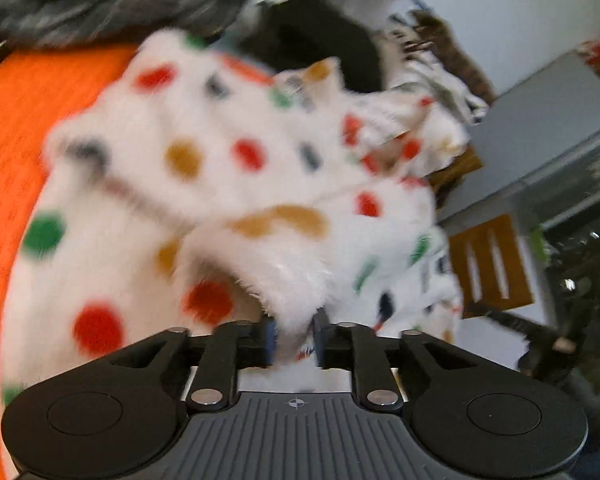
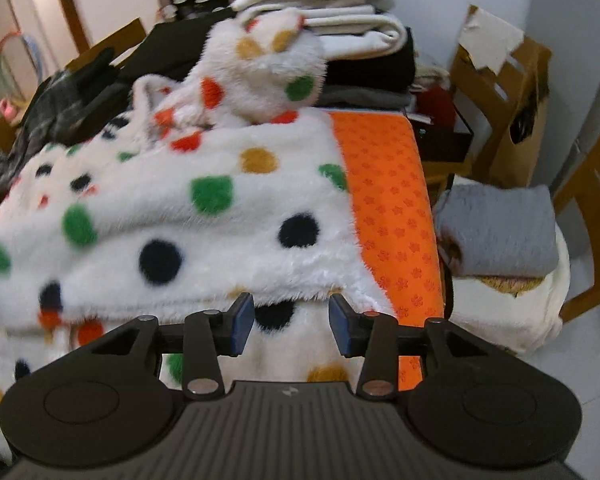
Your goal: Fold clothes
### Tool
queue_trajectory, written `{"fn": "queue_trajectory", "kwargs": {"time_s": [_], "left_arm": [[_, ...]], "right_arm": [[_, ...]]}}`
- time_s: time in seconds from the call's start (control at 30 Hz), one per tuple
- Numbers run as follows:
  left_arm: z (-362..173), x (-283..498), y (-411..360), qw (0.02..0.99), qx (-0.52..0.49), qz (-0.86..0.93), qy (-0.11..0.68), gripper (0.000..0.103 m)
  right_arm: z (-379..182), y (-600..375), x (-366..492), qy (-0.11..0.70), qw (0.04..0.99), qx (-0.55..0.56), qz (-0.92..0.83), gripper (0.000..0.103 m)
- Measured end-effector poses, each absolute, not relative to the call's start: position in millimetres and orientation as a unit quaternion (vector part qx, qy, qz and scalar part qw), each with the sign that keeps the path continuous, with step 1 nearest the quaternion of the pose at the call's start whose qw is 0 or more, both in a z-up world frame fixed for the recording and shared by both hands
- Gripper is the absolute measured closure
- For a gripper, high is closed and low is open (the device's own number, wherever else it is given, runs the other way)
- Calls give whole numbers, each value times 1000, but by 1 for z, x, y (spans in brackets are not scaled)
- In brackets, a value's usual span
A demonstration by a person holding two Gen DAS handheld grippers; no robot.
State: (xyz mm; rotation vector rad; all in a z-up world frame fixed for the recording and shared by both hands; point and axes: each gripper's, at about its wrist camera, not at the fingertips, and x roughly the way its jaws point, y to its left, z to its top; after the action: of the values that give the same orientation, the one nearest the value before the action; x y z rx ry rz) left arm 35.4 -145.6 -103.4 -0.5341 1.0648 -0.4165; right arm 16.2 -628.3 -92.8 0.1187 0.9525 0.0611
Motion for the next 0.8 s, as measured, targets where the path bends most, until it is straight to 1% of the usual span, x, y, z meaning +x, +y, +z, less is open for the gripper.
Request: {"fn": "queue_trajectory", "kwargs": {"time_s": [0.03, 0.07, 0.1, 0.2, 0.33, 0.4, 0.43, 0.47, 0.5, 0.57, 0.63, 0.73, 0.77, 0.8], "left_arm": [[-105, 30, -143, 811, -256, -187, 492, 60], [-106, 25, -141, 814, -263, -180, 486, 49], [-105, 20, -137, 818, -275, -174, 475, 41], [-100, 16, -127, 828, -313, -155, 438, 33], [-99, 25, -124, 823, -350, -138, 426, 32], [-107, 34, -131, 815, -358, -131, 435, 36], [-112, 38, -134, 816, -354, -124, 440, 43], [-116, 40, -137, 817, -347, -116, 445, 64], [-118, 43, -142, 826, -327, -100, 448, 78], [-122, 50, -148, 844, -287, -65, 448, 79], [-127, 55, -146, 844, -277, -48, 457, 79], [-129, 55, -144, 846, -263, -46, 461, 73], [-126, 51, -142, 849, -268, -49, 453, 64], [-123, 46, -140, 852, -275, -52, 443, 50]], "right_arm": [[-93, -630, 19, 457, 887, 58, 30, 54], [-92, -631, 22, 456, 888, 60, 30, 52], [-92, -632, 24, 454, 888, 61, 30, 50], [-90, -632, 35, 450, 890, 58, 40, 49], [-93, -626, 50, 446, 891, 56, 58, 47], [-96, -620, 56, 446, 891, 52, 67, 46], [-99, -617, 59, 446, 891, 49, 72, 46], [-102, -614, 61, 447, 890, 47, 77, 45], [-106, -611, 64, 449, 889, 44, 81, 45], [-119, -606, 69, 462, 881, 39, 91, 45], [-133, -602, 72, 481, 871, 28, 97, 45], [-145, -599, 72, 502, 859, 13, 102, 45], [-142, -600, 71, 501, 859, 12, 104, 45], [-136, -601, 71, 496, 862, 11, 107, 45]]}}
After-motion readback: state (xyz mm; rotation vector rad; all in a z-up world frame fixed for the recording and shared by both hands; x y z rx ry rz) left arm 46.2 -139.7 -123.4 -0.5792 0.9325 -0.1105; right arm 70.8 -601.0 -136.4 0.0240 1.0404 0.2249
